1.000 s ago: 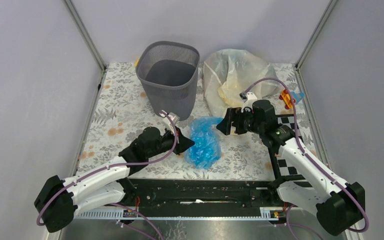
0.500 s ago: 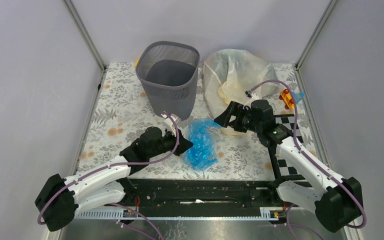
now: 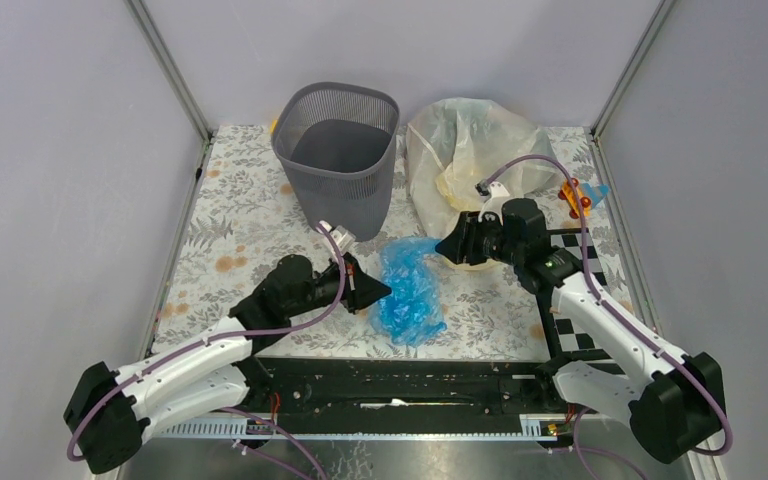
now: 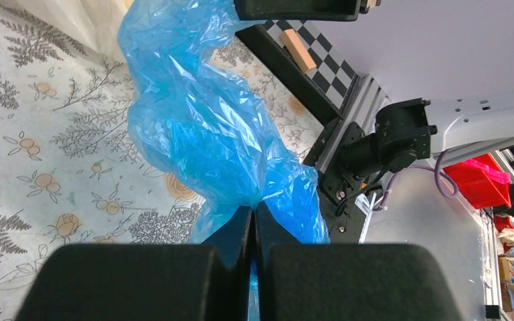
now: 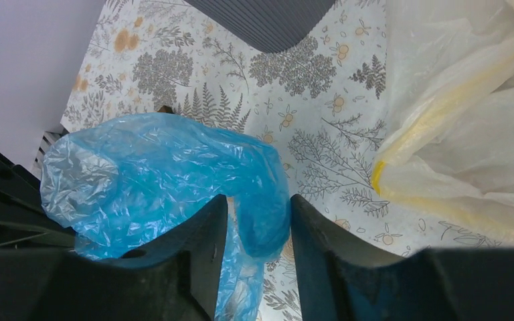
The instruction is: Put the trash bags into the trash bin
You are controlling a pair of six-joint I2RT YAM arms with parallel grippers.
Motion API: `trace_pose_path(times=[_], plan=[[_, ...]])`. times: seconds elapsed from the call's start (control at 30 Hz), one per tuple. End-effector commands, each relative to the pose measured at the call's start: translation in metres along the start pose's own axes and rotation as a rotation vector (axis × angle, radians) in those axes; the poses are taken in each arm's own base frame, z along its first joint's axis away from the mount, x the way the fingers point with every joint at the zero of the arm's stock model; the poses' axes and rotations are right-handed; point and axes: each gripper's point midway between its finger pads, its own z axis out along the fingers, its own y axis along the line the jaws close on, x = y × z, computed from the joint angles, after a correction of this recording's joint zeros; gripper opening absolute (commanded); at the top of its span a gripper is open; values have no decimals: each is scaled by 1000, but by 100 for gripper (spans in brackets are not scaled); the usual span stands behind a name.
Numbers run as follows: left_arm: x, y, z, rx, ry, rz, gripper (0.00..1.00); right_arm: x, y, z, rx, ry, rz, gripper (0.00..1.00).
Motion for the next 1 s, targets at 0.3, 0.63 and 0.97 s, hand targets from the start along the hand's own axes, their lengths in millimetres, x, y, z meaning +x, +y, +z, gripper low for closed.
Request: trace_pose_path(times=[0.3,0.63,0.97], plan=[[-49,-34,-14,82,-153,46,0,-23,47,-33,-170,-40,-116,67],[-47,52,-24,-419,-152,-82,9,-50,24,-53,47,-154,-53,0],[7,140,-41,-693,-113,-302,22,-66,0,-83,237,-271,-10,0]])
